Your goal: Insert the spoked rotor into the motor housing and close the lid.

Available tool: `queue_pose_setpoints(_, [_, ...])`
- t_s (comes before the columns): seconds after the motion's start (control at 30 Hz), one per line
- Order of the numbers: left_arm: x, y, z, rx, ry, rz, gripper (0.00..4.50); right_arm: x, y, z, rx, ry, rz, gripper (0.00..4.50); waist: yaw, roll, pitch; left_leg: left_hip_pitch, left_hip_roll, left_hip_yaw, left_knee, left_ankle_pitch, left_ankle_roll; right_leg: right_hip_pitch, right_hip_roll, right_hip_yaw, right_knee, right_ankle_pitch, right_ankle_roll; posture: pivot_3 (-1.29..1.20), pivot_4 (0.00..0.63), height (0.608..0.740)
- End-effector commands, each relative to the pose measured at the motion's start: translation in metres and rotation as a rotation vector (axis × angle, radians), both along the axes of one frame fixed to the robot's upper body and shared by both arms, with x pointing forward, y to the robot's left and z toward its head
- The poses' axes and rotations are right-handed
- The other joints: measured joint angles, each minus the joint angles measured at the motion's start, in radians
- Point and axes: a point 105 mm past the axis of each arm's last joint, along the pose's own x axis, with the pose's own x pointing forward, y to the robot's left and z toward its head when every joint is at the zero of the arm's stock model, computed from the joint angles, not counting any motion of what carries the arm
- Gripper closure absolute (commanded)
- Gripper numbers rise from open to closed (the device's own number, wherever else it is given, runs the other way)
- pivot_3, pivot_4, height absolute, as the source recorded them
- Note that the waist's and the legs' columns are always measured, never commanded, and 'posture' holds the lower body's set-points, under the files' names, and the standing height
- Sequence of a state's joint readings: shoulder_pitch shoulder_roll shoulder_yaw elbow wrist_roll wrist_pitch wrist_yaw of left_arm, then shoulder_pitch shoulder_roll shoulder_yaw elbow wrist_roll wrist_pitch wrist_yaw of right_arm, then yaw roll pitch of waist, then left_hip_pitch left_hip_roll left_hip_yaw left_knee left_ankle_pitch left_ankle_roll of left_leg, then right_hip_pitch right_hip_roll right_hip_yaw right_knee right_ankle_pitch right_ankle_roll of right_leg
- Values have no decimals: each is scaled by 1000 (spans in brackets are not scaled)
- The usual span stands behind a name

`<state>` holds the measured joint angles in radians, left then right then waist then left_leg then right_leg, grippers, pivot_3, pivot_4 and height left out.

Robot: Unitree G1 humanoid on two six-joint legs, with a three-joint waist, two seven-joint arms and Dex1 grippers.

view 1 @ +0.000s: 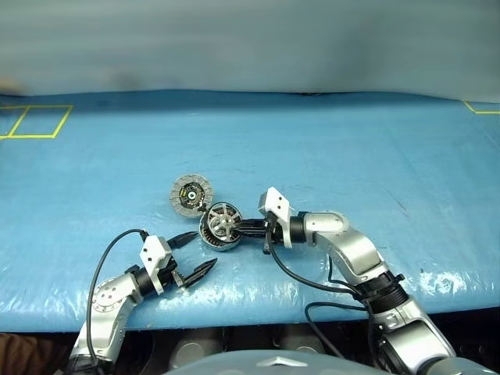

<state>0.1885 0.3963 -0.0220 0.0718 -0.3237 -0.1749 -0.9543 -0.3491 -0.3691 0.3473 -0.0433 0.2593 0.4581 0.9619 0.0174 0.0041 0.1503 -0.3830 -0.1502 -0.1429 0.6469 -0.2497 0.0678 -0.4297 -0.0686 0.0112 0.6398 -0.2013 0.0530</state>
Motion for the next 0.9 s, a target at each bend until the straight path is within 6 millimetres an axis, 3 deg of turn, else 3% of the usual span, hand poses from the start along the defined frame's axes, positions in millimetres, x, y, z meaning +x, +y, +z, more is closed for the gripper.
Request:
queue_pose_setpoints(0.03, [1,0,2,5,-22,5,0,1,3,9,12,-42,21,4223,0,0,0,0,0,0,0,0,0,0,0,0,0,0,0,0,150,740])
queue_pose_setpoints(0.2, [0,0,2,5,-20,7,0,2,3,10,12,-64,14,2774,0,0,0,0,0,0,0,0,0,0,0,0,0,0,0,0,150,740])
queue_pose_setpoints(0.5, [0,1,1,0,-16,16,0,4,9,18,79,-51,-8,2774,-1,0,0,0,0,0,0,0,0,0,0,0,0,0,0,0,150,740])
queue_pose_setpoints(0.6, [0,3,2,-1,-24,41,0,9,12,15,75,-55,-45,3361,-2,0,0,0,0,0,0,0,0,0,0,0,0,0,0,0,150,740])
queue_pose_setpoints(0.7, [2,9,3,-8,-30,82,0,9,16,13,70,-56,-50,4374,-2,0,0,1,1,0,0,0,-1,0,1,1,0,0,-1,0,150,740])
queue_pose_setpoints(0.9, [10,23,4,39,-47,162,0,8,19,0,0,-49,-52,4471,-2,0,0,1,2,0,0,0,-2,0,2,1,1,1,-2,0,150,740])
